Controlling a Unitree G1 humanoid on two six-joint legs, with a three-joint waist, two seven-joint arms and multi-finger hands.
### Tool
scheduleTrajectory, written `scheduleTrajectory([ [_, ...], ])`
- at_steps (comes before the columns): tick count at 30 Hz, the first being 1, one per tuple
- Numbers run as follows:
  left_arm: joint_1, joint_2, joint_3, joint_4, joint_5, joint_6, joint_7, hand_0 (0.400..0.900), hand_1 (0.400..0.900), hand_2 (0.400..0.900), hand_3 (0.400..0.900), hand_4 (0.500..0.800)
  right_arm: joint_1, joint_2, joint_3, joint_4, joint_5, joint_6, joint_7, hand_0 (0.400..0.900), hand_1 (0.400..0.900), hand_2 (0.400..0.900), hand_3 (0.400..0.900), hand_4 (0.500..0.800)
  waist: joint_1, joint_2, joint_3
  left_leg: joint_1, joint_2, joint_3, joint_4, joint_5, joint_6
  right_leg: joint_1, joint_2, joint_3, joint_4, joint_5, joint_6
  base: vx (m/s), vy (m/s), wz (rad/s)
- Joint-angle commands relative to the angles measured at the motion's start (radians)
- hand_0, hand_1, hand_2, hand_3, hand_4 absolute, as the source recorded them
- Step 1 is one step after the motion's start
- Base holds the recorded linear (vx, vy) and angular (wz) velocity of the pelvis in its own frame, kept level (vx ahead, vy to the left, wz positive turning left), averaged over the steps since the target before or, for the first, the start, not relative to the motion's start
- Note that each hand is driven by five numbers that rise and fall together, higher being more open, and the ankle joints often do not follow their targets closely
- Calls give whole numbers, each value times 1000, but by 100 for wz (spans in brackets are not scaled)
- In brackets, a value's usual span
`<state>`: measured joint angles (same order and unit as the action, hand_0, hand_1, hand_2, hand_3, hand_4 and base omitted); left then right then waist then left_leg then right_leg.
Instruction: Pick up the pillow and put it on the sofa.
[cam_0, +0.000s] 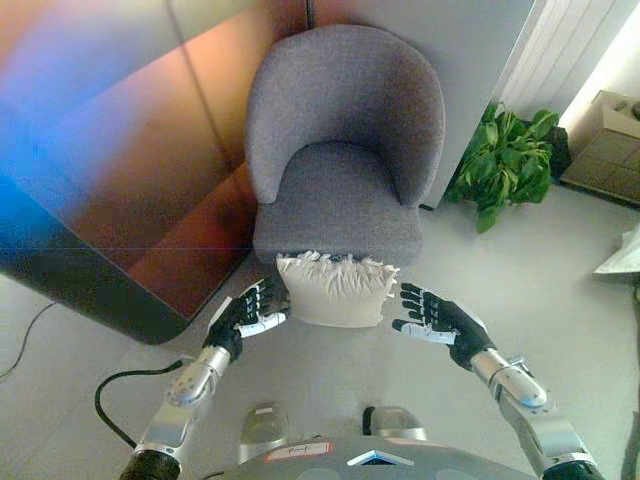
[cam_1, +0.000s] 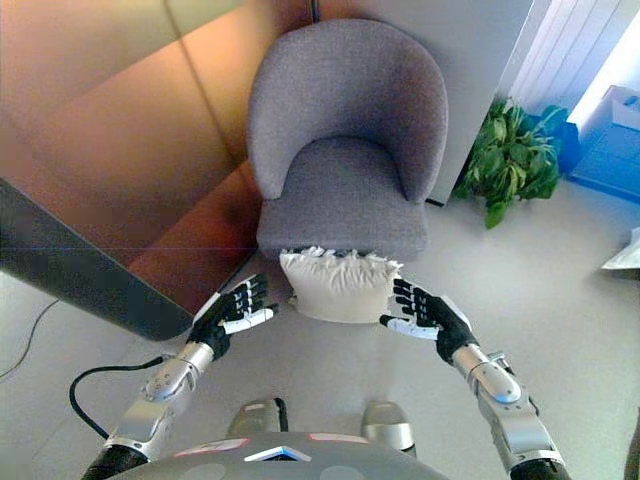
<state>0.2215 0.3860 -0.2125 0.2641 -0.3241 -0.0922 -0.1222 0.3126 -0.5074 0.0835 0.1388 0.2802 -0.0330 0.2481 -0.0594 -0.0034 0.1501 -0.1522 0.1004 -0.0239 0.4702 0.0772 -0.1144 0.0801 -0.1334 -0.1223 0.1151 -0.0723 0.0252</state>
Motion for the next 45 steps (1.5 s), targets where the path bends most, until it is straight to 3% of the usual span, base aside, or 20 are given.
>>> scheduleTrajectory([
  [1,-79,19,63,-95,-54,-89,11,900,900,900,900,800,-67,-32,-45,-77,42,-115,-23,900,900,900,900,800,8,7,-12,-143,-34,38,6,-68,46,74,91,-9,-113,19,-2,193,47,-24],
  [4,-91,22,57,-97,-51,-98,25,900,900,900,900,800,-94,-37,-33,-54,25,-127,-44,900,900,900,900,800,36,34,9,-207,-57,53,-203,79,37,96,121,4,-123,14,0,198,71,-31],
  [8,-102,20,70,-112,-54,-106,43,900,900,900,900,800,-145,-37,-6,-36,-2,-134,-68,900,900,900,900,800,72,55,9,-218,-66,95,-352,173,13,150,150,45,-152,-20,11,228,73,-45],
  [11,-93,13,82,-121,-56,-111,54,900,900,900,900,800,-157,-16,2,-25,-12,-127,-68,900,900,900,900,800,89,45,-19,-199,-66,90,-340,151,39,205,118,62,-167,-66,23,327,135,-35],
  [16,-140,49,62,-137,-51,-118,79,900,900,900,900,800,-184,19,27,4,4,-120,-72,900,900,900,900,800,112,-20,-62,-202,-87,117,-204,19,104,206,16,58,-22,-124,58,384,124,-13],
  [19,-140,53,42,-138,-32,-116,83,900,900,900,900,800,-203,29,40,19,-23,-121,-84,900,900,900,900,800,119,-41,-80,-176,-116,122,-220,-13,133,155,-15,55,104,-67,85,337,148,11],
  [22,-186,76,15,-137,-13,-111,118,900,900,900,900,800,-238,42,55,15,-12,-124,-109,900,900,900,900,800,95,-44,-51,-106,-155,118,-269,-45,179,-10,-19,63,438,176,104,220,192,18],
  [23,-210,80,4,-141,0,-108,131,900,900,900,900,800,-260,49,76,5,-41,-122,-114,900,900,900,900,800,76,-14,-21,-51,-149,122,-300,-63,200,-96,-34,8,589,194,107,173,206,5],
  [26,-228,82,0,-141,8,-102,141,900,900,900,900,800,-276,44,86,-8,-89,-119,-125,900,900,900,900,800,60,-7,3,12,-144,118,-341,-76,207,-189,-54,-35,641,140,96,246,113,0],
  [28,-227,74,-2,-136,-5,-111,149,900,900,900,900,800,-295,12,76,-16,-183,-129,-167,900,900,900,900,800,41,-1,35,59,-127,98,-354,-96,182,-271,-86,-67,505,72,82,288,-63,11],
  [29,-229,74,-1,-136,-5,-112,149,900,900,900,900,800,-296,12,76,-15,-184,-130,-167,900,900,900,900,800,38,3,35,58,-123,95,-356,-92,181,-268,-82,-73,497,77,80,242,-157,11],
  [30,-236,74,-4,-128,-9,-115,154,900,900,900,900,800,-314,-13,73,-16,-258,-132,-201,900,900,900,900,800,35,1,46,65,-115,84,-355,-104,164,-275,-112,-71,400,79,87,244,-315,15],
  [31,-269,74,-14,-112,-5,-129,182,900,900,900,900,800,-362,-59,88,15,-388,-140,-269,900,900,900,900,800,39,-14,66,72,-96,68,-345,-136,118,-281,-179,-66,158,115,114,275,-470,23],
  [33,-330,91,-31,-82,10,-148,222,900,900,900,900,800,-448,-128,128,58,-553,-127,-336,900,900,900,900,800,35,-42,89,72,-66,47,-352,-148,70,-307,-231,-61,-44,264,173,175,-401,34],
  [35,-382,96,-48,-62,12,-145,256,900,900,900,900,800,-501,-173,162,76,-668,-104,-373,900,900,900,900,800,37,-61,104,50,-44,29,-318,-175,50,-308,-232,-34,-58,264,189,159,-307,50],
  [37,-420,92,-53,-62,10,-141,269,900,900,900,900,800,-564,-196,202,80,-734,-98,-369,900,900,900,900,800,47,-69,123,31,-40,30,-291,-190,43,-329,-234,-68,-22,264,189,63,-320,62],
  [38,-473,70,-93,-59,-8,-147,285,900,900,900,900,800,-610,-233,228,89,-770,-86,-393,900,900,900,900,800,43,-60,164,-27,-21,8,-210,-205,33,-373,-222,-72,55,237,174,-9,-295,78],
  [40,-503,41,-108,-56,-40,-153,295,900,900,900,900,800,-671,-268,278,131,-817,-79,-399,900,900,900,900,800,42,-40,194,-67,-14,-20,-202,-195,26,-396,-212,-106,112,199,160,-20,-272,97],
  [44,-546,10,-135,-43,-52,-159,296,900,900,900,900,800,-761,-283,335,177,-831,-82,-417,900,900,900,900,800,23,-15,222,-131,-10,-34,-232,-154,21,-466,-213,-117,146,177,155,-109,-129,42],
  [45,-602,1,-153,-26,-57,-163,310,900,900,900,900,800,-814,-283,372,205,-824,-80,-416,900,900,900,900,800,20,-2,245,-164,-12,-34,-236,-145,22,-510,-211,-111,172,171,154,-113,-11,0],
])
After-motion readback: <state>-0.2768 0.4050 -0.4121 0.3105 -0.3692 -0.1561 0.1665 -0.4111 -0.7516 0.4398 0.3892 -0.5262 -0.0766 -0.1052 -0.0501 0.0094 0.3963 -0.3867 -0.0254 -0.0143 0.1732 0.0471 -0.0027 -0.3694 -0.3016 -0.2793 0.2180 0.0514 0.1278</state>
